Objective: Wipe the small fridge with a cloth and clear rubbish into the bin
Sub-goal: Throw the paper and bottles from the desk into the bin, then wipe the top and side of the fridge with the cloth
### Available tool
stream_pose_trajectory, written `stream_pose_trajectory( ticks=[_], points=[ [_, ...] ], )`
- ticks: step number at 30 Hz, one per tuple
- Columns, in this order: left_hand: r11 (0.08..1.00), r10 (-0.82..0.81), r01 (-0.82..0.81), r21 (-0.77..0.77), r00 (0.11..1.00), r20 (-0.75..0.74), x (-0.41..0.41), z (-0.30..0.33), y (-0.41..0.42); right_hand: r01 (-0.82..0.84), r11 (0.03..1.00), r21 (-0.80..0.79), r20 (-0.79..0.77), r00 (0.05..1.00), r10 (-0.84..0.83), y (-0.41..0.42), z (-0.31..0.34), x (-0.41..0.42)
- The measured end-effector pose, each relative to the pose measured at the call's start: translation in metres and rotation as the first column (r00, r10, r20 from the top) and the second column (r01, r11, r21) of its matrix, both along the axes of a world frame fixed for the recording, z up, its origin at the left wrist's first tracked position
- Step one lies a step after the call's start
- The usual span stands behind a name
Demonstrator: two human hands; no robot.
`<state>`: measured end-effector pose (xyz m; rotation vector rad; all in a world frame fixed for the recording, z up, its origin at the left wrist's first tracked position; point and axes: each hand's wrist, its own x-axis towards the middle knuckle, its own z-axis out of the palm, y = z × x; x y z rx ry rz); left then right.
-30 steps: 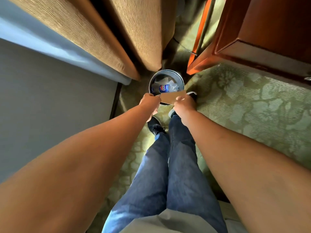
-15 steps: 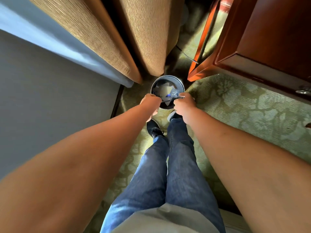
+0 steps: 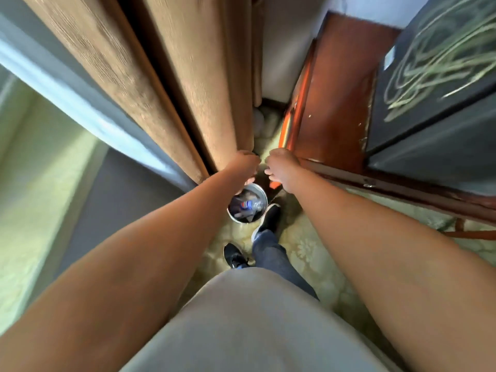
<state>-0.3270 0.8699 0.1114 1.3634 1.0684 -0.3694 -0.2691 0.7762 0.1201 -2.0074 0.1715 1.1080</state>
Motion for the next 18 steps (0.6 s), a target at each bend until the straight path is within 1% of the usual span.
stream_pose_trajectory(
  ticks=[2,4,5,7,8,11,14,15,18],
  points=[
    [1.0,-0.026,0.025,0.016,0.998,0.062,0.008,0.028,-0.001,0.006,1.0,-0.007,0.061,0.998,-0.006,-0.003,0.03,0.01],
    [0.999,-0.03,0.026,0.025,0.987,0.157,0.025,0.059,-0.002,0.028,0.999,0.033,0.15,0.988,-0.033,-0.007,0.061,0.024],
    [0.996,-0.07,0.06,0.061,0.98,0.184,0.033,0.077,-0.003,0.037,0.997,0.072,0.178,0.983,-0.049,-0.009,0.082,0.03],
    [0.983,-0.131,0.095,0.16,0.963,0.234,0.05,0.102,-0.005,0.054,0.988,0.148,0.174,0.982,-0.08,-0.017,0.118,0.039],
    [0.979,-0.148,0.103,0.174,0.952,0.268,0.055,0.121,-0.01,0.08,0.979,0.187,0.163,0.98,-0.112,-0.021,0.133,0.043],
    [0.973,-0.179,0.105,0.205,0.905,0.385,0.072,0.174,-0.029,0.15,0.958,0.244,0.309,0.924,-0.224,-0.034,0.171,0.057],
    [0.942,-0.298,0.185,0.282,0.847,0.44,0.085,0.221,-0.049,0.14,0.947,0.289,0.396,0.883,-0.251,-0.053,0.213,0.072],
    [0.94,-0.305,0.186,0.288,0.835,0.458,0.089,0.235,-0.055,0.142,0.941,0.307,0.414,0.87,-0.267,-0.06,0.227,0.077],
    [0.954,-0.26,0.13,0.271,0.813,0.522,0.106,0.272,-0.075,0.123,0.933,0.338,0.499,0.817,-0.288,-0.085,0.27,0.091]
  ],
)
